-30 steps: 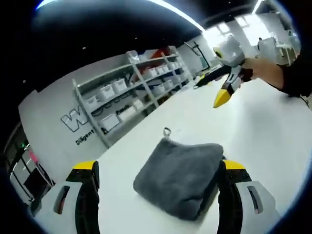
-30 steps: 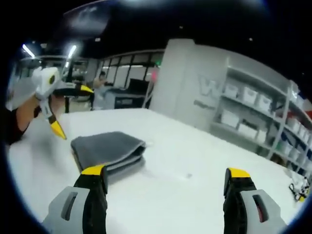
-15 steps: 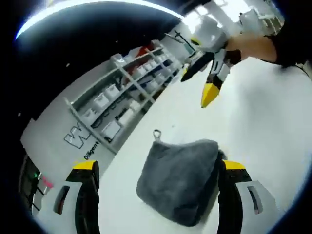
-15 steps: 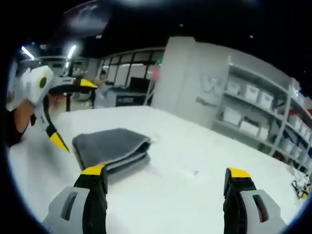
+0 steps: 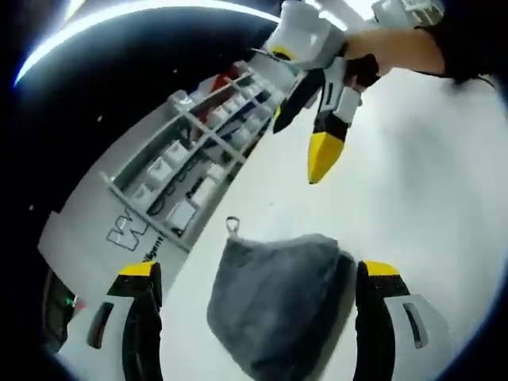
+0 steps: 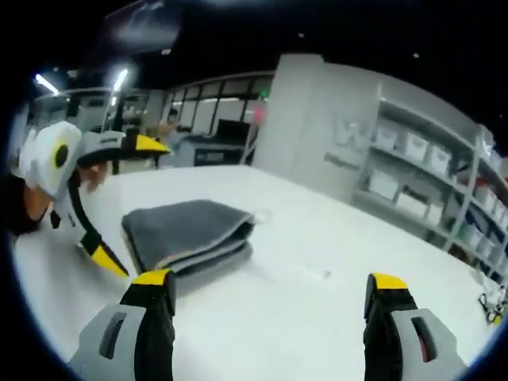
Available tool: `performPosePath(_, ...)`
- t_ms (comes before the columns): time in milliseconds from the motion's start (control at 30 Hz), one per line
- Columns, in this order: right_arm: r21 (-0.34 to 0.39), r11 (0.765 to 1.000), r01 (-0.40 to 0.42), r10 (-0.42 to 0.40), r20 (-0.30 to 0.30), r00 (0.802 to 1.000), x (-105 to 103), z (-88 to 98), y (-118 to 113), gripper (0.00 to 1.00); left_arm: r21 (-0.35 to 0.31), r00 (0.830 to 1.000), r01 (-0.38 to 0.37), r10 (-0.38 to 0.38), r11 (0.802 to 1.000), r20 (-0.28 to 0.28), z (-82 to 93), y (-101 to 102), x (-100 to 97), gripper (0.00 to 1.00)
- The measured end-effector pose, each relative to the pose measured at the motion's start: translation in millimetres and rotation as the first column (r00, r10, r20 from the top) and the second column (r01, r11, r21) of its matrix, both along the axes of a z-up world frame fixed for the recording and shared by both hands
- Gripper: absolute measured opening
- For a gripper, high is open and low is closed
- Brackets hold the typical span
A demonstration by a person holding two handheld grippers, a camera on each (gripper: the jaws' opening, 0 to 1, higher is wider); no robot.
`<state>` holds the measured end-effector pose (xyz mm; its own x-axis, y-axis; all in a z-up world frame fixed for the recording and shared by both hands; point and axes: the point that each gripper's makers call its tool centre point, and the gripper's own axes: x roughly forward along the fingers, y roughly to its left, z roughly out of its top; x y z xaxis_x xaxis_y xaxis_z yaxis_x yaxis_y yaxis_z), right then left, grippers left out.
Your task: Open the folded towel by lifting each exposed corner and separating the folded layers until the towel lies flat within the target outline without major curled edges
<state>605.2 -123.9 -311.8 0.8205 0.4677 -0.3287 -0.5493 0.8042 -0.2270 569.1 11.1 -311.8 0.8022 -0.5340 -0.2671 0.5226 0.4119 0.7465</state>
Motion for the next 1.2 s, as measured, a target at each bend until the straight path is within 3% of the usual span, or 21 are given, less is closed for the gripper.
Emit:
performPosePath(333,-0.020,1.000,-0.020,0.019,-0.030,0.999,-5.9,-12.1,7.8,1.00,0.027,1.000,-0.002,0.002,1.000,0.019,-9.4,-12.5,5.3,0.99)
performPosePath(533,-0.031,0.999,-0.034,0.032,-0.047,0.998,-9.0,-20.6,13.8,1.00,0.056,0.998,-0.019,0.015,0.998,0.068,-6.7,-16.2,12.2,0.95)
performPosePath(767,-0.046,0.997,-0.061,0.057,-0.069,0.996,-14.3,-28.8,22.1,0.99,0.059,0.999,-0.011,0.008,0.998,0.045,-9.4,-17.0,14.1,0.91)
performPosePath(867,-0.078,0.993,-0.092,0.084,-0.102,0.991,-19.9,-47.9,34.1,0.99,0.108,1.000,0.007,-0.009,0.994,0.019,-20.0,-17.2,15.0,0.78)
performPosePath(967,-0.105,0.987,-0.118,0.106,-0.116,0.988,-24.7,-59.4,45.0,0.99,0.109,1.000,0.005,-0.008,0.994,0.030,-21.7,-18.8,13.2,0.78)
performPosePath(1133,-0.083,0.989,-0.123,0.113,-0.110,0.987,-27.0,-59.2,50.5,0.95,0.101,1.000,0.003,-0.006,0.995,0.027,-22.3,-20.1,13.8,0.75)
performPosePath(1200,-0.015,0.992,-0.124,0.122,-0.102,0.987,-28.0,-56.9,58.7,0.94,0.098,1.000,0.005,-0.007,0.995,0.025,-23.1,-21.4,13.8,0.72)
